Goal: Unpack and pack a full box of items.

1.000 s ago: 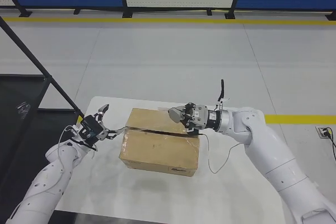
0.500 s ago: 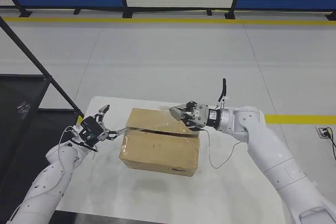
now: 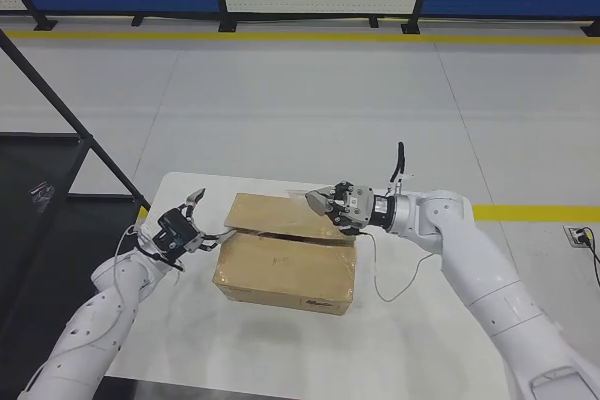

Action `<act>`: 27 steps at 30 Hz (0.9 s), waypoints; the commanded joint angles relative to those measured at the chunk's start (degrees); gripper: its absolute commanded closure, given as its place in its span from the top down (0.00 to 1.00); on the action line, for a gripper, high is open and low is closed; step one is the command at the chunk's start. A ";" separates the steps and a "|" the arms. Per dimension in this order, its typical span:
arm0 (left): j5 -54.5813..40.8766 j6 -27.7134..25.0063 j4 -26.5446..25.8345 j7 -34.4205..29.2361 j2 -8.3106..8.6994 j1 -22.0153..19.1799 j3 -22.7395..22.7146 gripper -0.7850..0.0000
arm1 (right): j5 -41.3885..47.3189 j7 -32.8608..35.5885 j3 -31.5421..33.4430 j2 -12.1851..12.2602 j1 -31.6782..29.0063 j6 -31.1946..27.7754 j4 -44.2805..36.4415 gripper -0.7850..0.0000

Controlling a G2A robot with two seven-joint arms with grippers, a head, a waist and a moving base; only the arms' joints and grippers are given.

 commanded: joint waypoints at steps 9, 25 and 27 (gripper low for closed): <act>-1.58 1.22 0.76 1.79 -0.58 -0.44 0.20 1.00 | -1.71 1.63 0.84 -0.65 0.14 0.39 1.09 0.00; 0.16 1.25 2.58 -0.15 -1.60 -1.93 2.43 1.00 | -2.75 2.60 0.59 -1.28 0.10 0.87 3.13 0.00; 0.36 1.01 2.89 -0.06 -1.63 -2.10 2.51 1.00 | -2.95 2.78 0.33 -1.09 -0.23 0.87 2.64 0.00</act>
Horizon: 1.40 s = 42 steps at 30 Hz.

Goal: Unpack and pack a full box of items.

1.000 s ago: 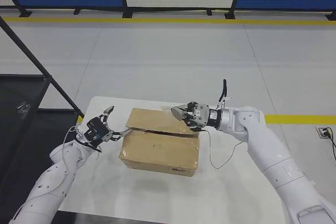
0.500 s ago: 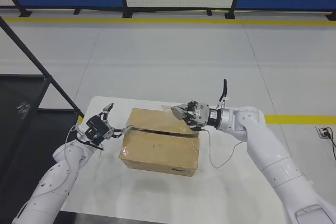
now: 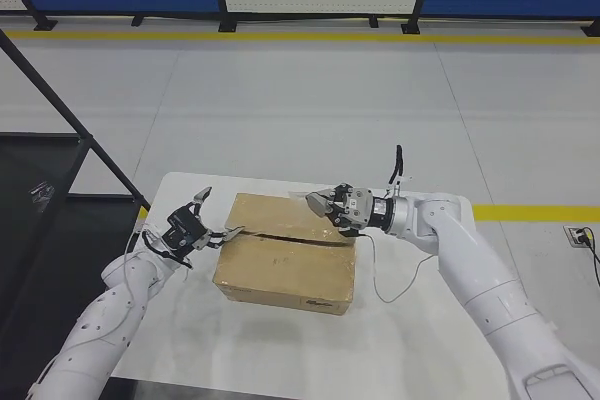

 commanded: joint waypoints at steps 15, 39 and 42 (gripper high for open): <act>2.58 -1.47 1.39 0.88 -0.19 -1.11 1.04 1.00 | -1.31 0.63 0.62 2.02 -1.68 0.00 -2.36 0.18; 3.36 -0.14 2.51 0.44 -0.78 -1.79 1.83 1.00 | 0.54 -0.72 0.07 2.60 -1.37 0.00 -1.81 0.33; 3.52 -0.12 2.59 0.40 -0.82 -1.80 1.91 1.00 | 0.47 -0.73 0.50 2.72 -1.36 0.00 -1.49 0.33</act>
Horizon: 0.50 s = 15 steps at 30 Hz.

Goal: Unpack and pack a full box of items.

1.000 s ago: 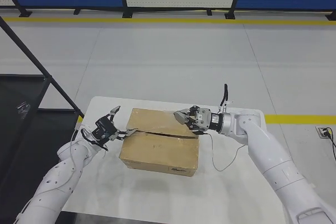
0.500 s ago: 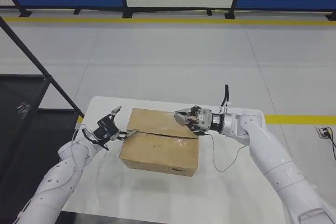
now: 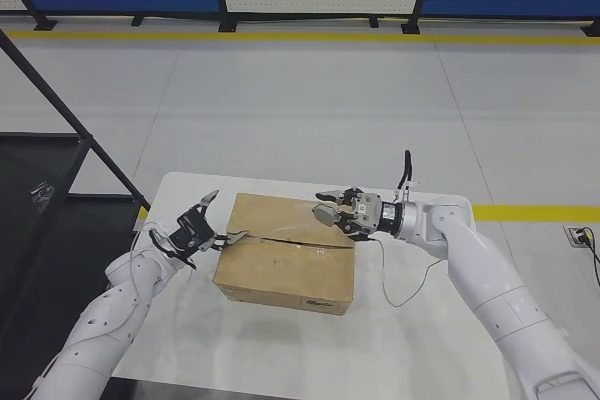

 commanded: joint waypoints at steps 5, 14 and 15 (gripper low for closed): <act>0.07 0.03 0.09 -0.08 -0.13 0.08 0.18 1.00 | -0.09 0.24 0.78 0.31 -0.45 0.00 -0.04 0.34; 0.73 0.22 0.24 -0.64 -0.28 -0.04 0.51 1.00 | 0.36 -0.49 1.55 0.94 -1.54 0.00 -0.52 0.40; 0.81 0.33 0.19 -0.69 -0.30 -0.05 0.55 1.00 | 0.47 -0.64 1.56 0.99 -1.65 0.00 -0.61 0.41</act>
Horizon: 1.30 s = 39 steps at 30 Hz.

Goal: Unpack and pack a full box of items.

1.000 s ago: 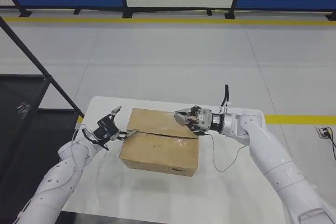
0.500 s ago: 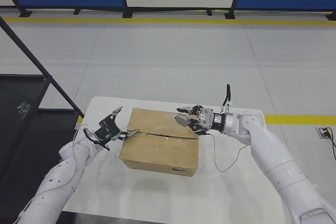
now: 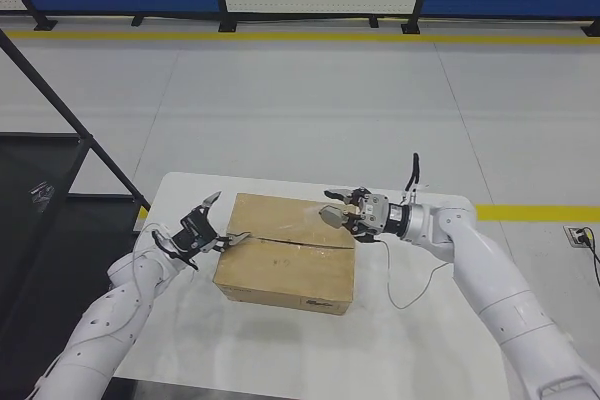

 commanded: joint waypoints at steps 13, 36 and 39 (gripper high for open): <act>1.91 1.81 -2.36 -2.00 -0.41 0.04 0.99 1.00 | 0.82 -0.39 0.03 0.41 -0.78 0.00 -0.83 0.40; 1.67 6.56 -7.98 -8.90 -1.48 3.15 1.66 1.00 | -0.92 1.25 -1.00 -0.20 0.84 0.00 2.28 0.44; 1.63 6.74 -7.88 -9.28 -1.60 3.26 1.63 1.00 | -1.38 1.81 -0.85 -0.27 0.89 0.00 2.84 0.46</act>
